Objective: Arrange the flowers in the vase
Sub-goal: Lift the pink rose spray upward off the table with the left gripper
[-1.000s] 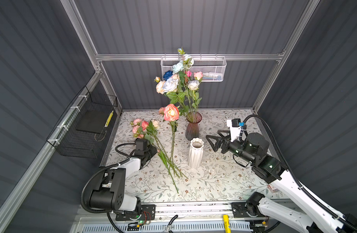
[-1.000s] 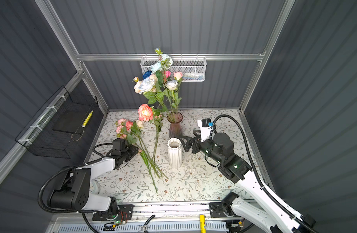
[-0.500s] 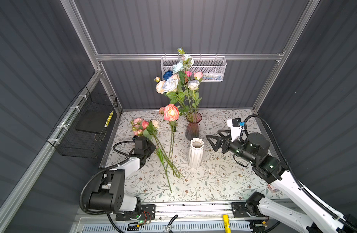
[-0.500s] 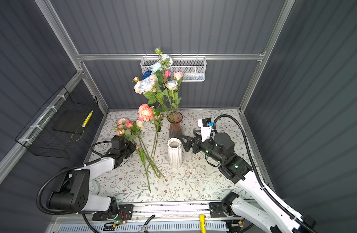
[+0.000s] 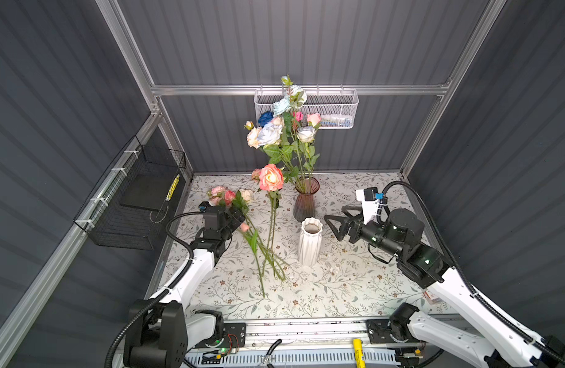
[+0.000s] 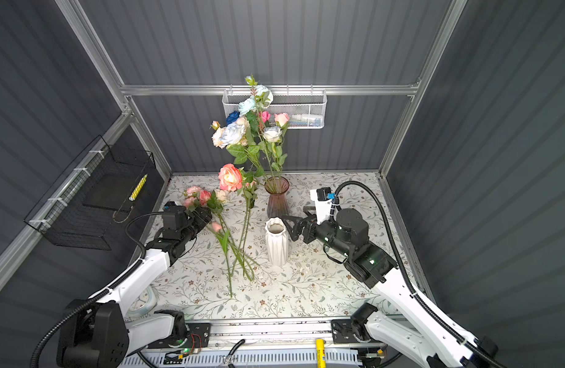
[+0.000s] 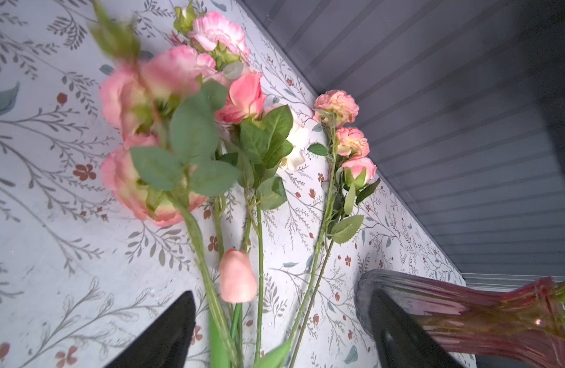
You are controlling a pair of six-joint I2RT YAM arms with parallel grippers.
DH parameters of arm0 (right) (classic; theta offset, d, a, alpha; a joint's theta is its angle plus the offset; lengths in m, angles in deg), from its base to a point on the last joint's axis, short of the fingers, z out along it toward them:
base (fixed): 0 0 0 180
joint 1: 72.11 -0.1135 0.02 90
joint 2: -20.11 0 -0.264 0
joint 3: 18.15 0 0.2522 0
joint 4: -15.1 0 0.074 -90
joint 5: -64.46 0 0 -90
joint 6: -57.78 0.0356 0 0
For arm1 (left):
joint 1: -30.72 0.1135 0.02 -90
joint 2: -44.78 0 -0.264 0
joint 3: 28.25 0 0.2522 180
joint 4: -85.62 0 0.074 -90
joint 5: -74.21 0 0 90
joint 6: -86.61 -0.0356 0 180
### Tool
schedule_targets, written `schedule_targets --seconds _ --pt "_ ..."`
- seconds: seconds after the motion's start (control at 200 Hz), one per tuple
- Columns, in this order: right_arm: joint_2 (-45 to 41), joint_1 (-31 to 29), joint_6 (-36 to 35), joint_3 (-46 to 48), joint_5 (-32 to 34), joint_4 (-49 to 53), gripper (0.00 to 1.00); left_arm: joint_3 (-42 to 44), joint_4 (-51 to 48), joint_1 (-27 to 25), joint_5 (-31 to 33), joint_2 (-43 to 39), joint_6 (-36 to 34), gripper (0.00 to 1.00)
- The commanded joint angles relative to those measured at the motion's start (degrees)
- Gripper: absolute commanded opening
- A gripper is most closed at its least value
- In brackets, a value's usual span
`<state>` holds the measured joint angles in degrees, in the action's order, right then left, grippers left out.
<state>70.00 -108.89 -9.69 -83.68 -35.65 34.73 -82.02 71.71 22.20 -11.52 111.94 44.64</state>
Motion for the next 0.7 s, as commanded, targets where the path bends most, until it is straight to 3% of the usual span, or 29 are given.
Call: schedule_targets --seconds 0.0,0.11,0.235,0.34,0.45,0.565,0.695 --pt "0.0 0.2 0.2 -1.0 -0.4 0.4 0.99 0.8 -4.3 0.3 -2.5 -4.9 1.4 0.88" --pt "0.3 0.3 0.6 -0.5 0.0 0.0 0.99 2.0 -8.6 -1.7 -4.7 -8.4 2.2 0.79" --pt "1.2 0.4 1.2 0.3 -0.5 -1.0 0.99 2.7 -11.9 -8.8 -2.3 -9.7 0.9 0.74" --pt "1.9 0.5 1.6 0.2 -1.1 -1.1 0.99 2.3 -15.2 -11.8 -0.8 -7.0 -2.0 0.59" --pt "1.7 0.5 1.7 0.3 -0.7 -0.8 0.99 1.4 -17.3 -12.3 -3.3 -0.6 -5.2 0.57" --pt "1.1 0.6 1.7 0.9 -0.4 -1.0 0.99 4.7 -10.3 -13.3 -6.4 1.3 -1.7 0.48" --pt "0.8 0.9 1.8 1.3 -0.1 -1.1 0.99 7.3 -1.0 -15.5 -6.4 0.3 3.7 0.47"
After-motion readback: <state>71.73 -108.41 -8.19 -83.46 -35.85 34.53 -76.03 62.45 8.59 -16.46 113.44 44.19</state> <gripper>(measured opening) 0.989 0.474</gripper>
